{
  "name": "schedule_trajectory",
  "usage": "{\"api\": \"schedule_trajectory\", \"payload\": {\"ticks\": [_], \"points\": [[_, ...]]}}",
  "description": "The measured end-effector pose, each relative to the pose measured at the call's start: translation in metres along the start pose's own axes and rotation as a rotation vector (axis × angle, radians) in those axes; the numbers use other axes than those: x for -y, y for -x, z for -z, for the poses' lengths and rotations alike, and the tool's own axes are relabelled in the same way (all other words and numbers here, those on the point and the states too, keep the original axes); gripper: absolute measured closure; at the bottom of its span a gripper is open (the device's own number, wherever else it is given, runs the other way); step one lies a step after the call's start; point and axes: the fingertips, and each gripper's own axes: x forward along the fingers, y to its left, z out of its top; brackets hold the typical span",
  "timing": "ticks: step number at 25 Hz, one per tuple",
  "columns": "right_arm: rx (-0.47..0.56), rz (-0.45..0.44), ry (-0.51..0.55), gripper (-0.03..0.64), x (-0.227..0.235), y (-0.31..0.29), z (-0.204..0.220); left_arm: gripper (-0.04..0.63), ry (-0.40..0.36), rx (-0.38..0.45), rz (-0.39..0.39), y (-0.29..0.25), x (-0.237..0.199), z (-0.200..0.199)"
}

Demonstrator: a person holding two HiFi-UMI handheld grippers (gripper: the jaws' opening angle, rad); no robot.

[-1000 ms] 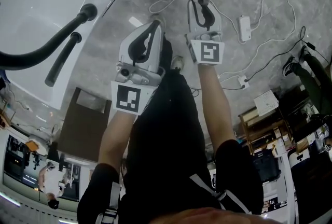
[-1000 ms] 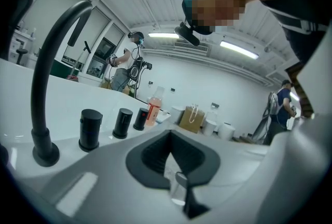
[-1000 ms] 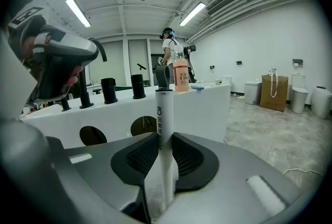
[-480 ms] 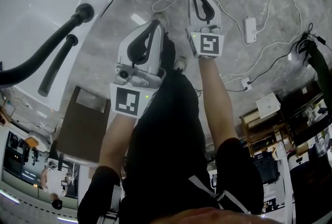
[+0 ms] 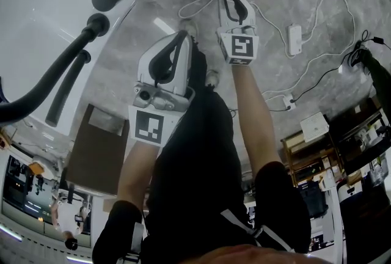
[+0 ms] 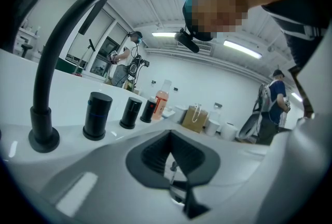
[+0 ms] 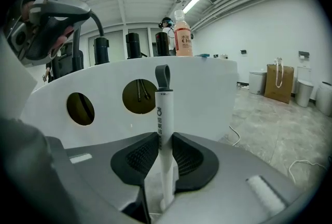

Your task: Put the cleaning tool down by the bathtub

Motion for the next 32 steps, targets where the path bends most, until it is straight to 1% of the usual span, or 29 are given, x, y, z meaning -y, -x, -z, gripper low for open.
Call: {"api": "schedule_trajectory", "payload": {"ticks": [3,8,12,16,20,24,32], "points": [[0.002,-0.001,0.006,0.529,0.001,-0.009,0.003,0.589,0.002,0.005,0.003,-0.002,-0.003,0.001],[-0.024,-0.017,0.008,0.529,0.001,-0.023,0.01,0.589,0.001,0.008,0.0,-0.006,-0.007,-0.002],[-0.024,-0.03,0.027,0.529,-0.001,-0.035,0.008,0.589,0.007,0.013,0.001,-0.008,-0.01,-0.003],[-0.052,-0.04,0.028,0.529,-0.002,-0.047,0.008,0.589,0.012,0.013,0.002,-0.011,-0.011,-0.004],[-0.035,-0.047,0.032,0.531,-0.002,-0.058,0.004,0.589,0.028,0.007,-0.001,-0.012,-0.015,-0.002],[-0.043,-0.065,0.04,0.531,-0.003,-0.068,0.001,0.589,0.032,0.01,-0.006,-0.014,-0.017,-0.004],[-0.117,-0.066,0.038,0.529,-0.006,-0.093,-0.001,0.589,0.054,0.006,-0.016,-0.016,-0.022,-0.002]]}}
